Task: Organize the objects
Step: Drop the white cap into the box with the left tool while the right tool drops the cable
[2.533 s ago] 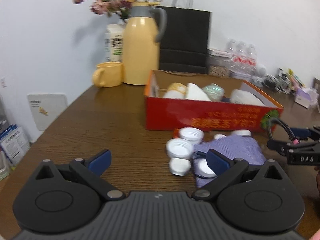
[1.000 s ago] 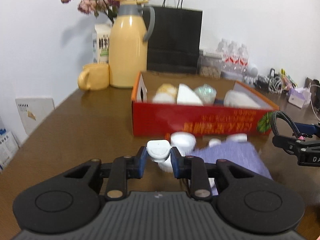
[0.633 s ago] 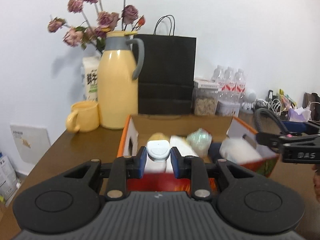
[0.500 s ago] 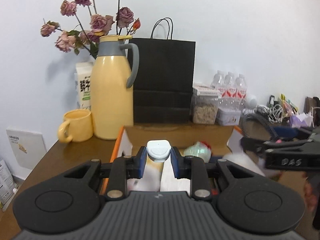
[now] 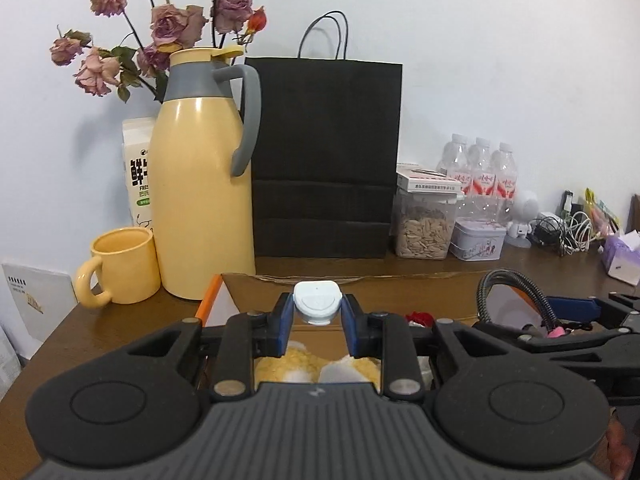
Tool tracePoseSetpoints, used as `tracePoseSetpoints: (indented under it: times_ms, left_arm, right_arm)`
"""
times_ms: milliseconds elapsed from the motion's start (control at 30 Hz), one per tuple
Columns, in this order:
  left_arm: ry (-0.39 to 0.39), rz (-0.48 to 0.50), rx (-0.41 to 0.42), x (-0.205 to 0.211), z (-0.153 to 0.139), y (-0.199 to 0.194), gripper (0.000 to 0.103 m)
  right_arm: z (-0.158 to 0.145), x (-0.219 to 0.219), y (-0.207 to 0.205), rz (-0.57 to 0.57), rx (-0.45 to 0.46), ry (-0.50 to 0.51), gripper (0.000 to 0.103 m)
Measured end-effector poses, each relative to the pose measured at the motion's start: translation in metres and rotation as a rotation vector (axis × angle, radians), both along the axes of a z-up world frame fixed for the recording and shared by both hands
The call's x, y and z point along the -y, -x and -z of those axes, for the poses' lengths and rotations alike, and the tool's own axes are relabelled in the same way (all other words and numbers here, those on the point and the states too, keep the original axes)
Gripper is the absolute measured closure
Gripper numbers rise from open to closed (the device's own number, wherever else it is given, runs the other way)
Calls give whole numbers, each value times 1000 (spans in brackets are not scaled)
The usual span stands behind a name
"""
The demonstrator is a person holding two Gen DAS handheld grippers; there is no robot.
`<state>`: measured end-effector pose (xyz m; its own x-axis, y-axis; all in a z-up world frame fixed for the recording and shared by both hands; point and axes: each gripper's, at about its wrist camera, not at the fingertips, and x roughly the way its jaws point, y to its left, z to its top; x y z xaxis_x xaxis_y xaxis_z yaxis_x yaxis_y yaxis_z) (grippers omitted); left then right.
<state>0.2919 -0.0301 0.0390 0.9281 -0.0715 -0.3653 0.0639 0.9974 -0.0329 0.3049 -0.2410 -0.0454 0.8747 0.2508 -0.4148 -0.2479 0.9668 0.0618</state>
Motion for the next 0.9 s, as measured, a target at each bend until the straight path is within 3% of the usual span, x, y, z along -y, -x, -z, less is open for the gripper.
tracePoseSetpoints:
  times_ms: [67, 100, 133, 200, 467, 900]
  left_arm:
    - [-4, -12, 7, -1, -1, 2, 75]
    - [-8, -27, 11, -1, -1, 3, 63]
    - [-10, -47, 16, -2, -2, 5, 32]
    - [-8, -82, 48, -6, -3, 10, 0]
    - [11, -115, 54, -13, -6, 15, 0]
    - [28, -38, 102, -15, -10, 45, 0]
  right_arm:
    - [3, -1, 1, -9, -7, 2, 11]
    - [4, -2, 1, -11, -9, 2, 11]
    - [4, -2, 3, -8, -3, 0, 5]
    - [2, -1, 7, 11, 17, 1, 0]
    - [-6, 1, 19, 13, 54, -20, 0]
    - [-11, -4, 47, -11, 89, 10, 0]
